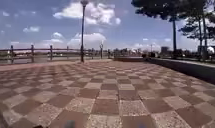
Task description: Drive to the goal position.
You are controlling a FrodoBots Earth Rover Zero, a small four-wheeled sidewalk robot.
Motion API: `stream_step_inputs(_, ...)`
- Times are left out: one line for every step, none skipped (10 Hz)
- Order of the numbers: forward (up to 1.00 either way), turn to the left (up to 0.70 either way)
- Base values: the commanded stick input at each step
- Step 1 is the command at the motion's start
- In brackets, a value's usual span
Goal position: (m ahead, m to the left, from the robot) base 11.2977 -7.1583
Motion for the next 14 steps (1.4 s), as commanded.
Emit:
stream_step_inputs(0.7, 0.0)
stream_step_inputs(0.7, 0.0)
stream_step_inputs(0.7, 0.0)
stream_step_inputs(0.7, 0.0)
stream_step_inputs(0.7, 0.0)
stream_step_inputs(0.7, 0.0)
stream_step_inputs(0.7, 0.0)
stream_step_inputs(0.7, 0.0)
stream_step_inputs(0.7, 0.0)
stream_step_inputs(0.7, 0.0)
stream_step_inputs(0.7, 0.0)
stream_step_inputs(0.7, 0.0)
stream_step_inputs(0.7, 0.0)
stream_step_inputs(0.7, 0.0)
